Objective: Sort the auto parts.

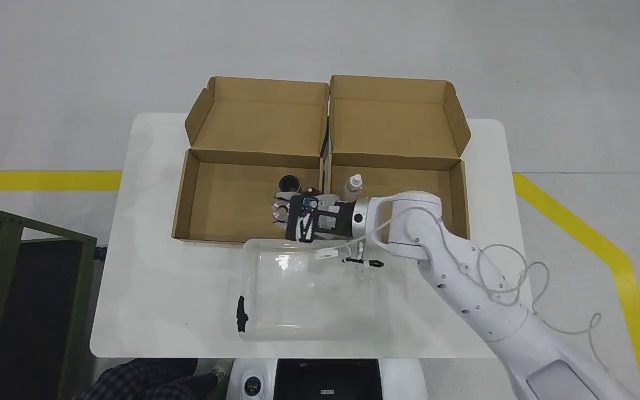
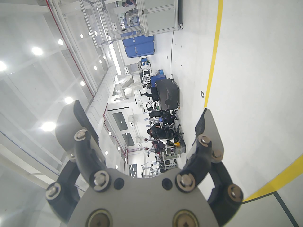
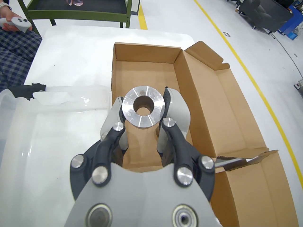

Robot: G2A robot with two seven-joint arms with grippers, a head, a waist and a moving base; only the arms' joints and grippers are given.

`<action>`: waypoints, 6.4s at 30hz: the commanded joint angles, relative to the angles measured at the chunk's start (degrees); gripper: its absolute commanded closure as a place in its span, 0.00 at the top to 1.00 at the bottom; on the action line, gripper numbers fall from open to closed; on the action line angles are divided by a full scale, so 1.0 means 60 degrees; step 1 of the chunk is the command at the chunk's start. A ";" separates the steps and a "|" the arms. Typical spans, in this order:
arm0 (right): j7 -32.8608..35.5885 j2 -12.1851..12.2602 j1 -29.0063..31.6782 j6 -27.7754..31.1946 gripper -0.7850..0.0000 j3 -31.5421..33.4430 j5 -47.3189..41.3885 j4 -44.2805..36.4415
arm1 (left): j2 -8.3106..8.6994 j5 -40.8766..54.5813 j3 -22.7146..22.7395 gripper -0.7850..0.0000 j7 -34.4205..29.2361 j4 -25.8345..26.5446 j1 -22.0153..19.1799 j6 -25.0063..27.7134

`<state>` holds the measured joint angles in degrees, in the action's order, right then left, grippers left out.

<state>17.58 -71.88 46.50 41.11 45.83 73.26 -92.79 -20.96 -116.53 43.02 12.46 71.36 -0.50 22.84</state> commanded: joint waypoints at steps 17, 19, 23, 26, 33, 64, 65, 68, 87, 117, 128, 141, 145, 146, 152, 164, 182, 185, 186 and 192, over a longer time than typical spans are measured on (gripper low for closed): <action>0.0892 -0.0655 -0.1439 0.0025 0.00 -0.1278 0.0147 0.1945 | 0.0000 0.0000 0.0000 1.00 0.0000 0.0000 0.0000 0.0000; 0.0999 -0.0706 -0.1525 0.0072 0.00 -0.1358 0.0163 0.2085 | 0.0000 0.0000 0.0000 1.00 0.0000 0.0000 0.0000 0.0000; 0.1174 -0.0802 -0.1659 0.0172 0.00 -0.1502 0.0169 0.2339 | 0.0000 0.0000 0.0000 1.00 0.0000 0.0000 0.0000 0.0000; 0.1296 -0.0877 -0.1761 0.0219 0.00 -0.1611 0.0200 0.2548 | 0.0000 0.0000 0.0000 1.00 0.0000 0.0000 0.0000 0.0000; 0.1463 -0.1060 -0.1964 0.0267 0.00 -0.1850 0.0261 0.2917 | 0.0000 0.0000 0.0000 1.00 0.0000 0.0000 0.0000 0.0000; 0.1862 -0.1634 -0.2357 0.0410 0.29 -0.2291 0.0667 0.4021 | 0.0000 0.0000 0.0000 1.00 0.0000 0.0000 0.0000 0.0000; 0.1848 -0.1646 -0.2354 0.0412 0.31 -0.2292 0.0677 0.4047 | 0.0000 0.0000 0.0000 1.00 0.0000 0.0000 0.0000 0.0000; 0.1836 -0.1682 -0.2364 0.0446 0.35 -0.2294 0.0708 0.4106 | 0.0000 0.0000 0.0000 1.00 0.0000 0.0000 0.0000 0.0000; 0.1651 -0.1591 -0.2152 0.0644 0.39 -0.1560 0.0601 0.3178 | 0.0000 0.0000 0.0000 1.00 0.0000 0.0000 0.0000 0.0000; 0.0635 -0.0034 0.2798 0.1172 0.42 0.3174 0.0452 -0.1783 | 0.0000 0.0000 0.0000 1.00 0.0000 0.0000 0.0000 0.0000; -0.0854 0.0477 0.5002 0.1271 0.46 0.5671 0.1259 -0.2963 | 0.0000 0.0000 0.0000 1.00 0.0000 0.0000 0.0000 0.0000; -0.3706 0.0849 0.7247 0.0927 0.48 0.7926 0.2786 -0.3446 | 0.0000 0.0000 0.0000 1.00 0.0000 0.0000 0.0000 0.0000; -0.4582 0.0931 0.7879 0.0673 0.55 0.8558 0.3132 -0.3385 | 0.0000 0.0000 0.0000 1.00 0.0000 0.0000 0.0000 0.0000; -0.4762 0.0948 0.8021 0.0603 0.60 0.8706 0.3181 -0.3342 | 0.0000 0.0000 0.0000 1.00 0.0000 0.0000 0.0000 0.0000; -0.5534 0.1031 0.8671 0.0226 0.92 0.9525 0.3288 -0.3101 | 0.0000 0.0000 0.0000 1.00 0.0000 0.0000 0.0000 0.0000; -0.6004 0.1131 0.9295 -0.0043 1.00 1.0392 0.2968 -0.2796 | 0.0000 0.0000 0.0000 1.00 0.0000 0.0000 0.0000 0.0000; -0.6198 0.1199 0.9437 0.0240 1.00 1.0565 0.2953 -0.2695 | 0.0000 0.0000 0.0000 1.00 0.0000 0.0000 0.0000 0.0000; -0.6198 0.1199 0.9437 0.0240 1.00 1.0565 0.2953 -0.2695 | 0.0000 0.0000 0.0000 1.00 0.0000 0.0000 0.0000 0.0000; -0.6198 0.1199 0.9437 0.0240 1.00 1.0565 0.2953 -0.2695 | 0.0000 0.0000 0.0000 1.00 0.0000 0.0000 0.0000 0.0000; -0.6198 0.1199 0.9437 0.0240 1.00 1.0565 0.2953 -0.2695 | 0.0000 0.0000 0.0000 1.00 0.0000 0.0000 0.0000 0.0000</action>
<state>-19.61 -64.69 103.13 42.55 109.22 90.98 -108.96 -20.96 -116.53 43.02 12.46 71.36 -0.50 22.84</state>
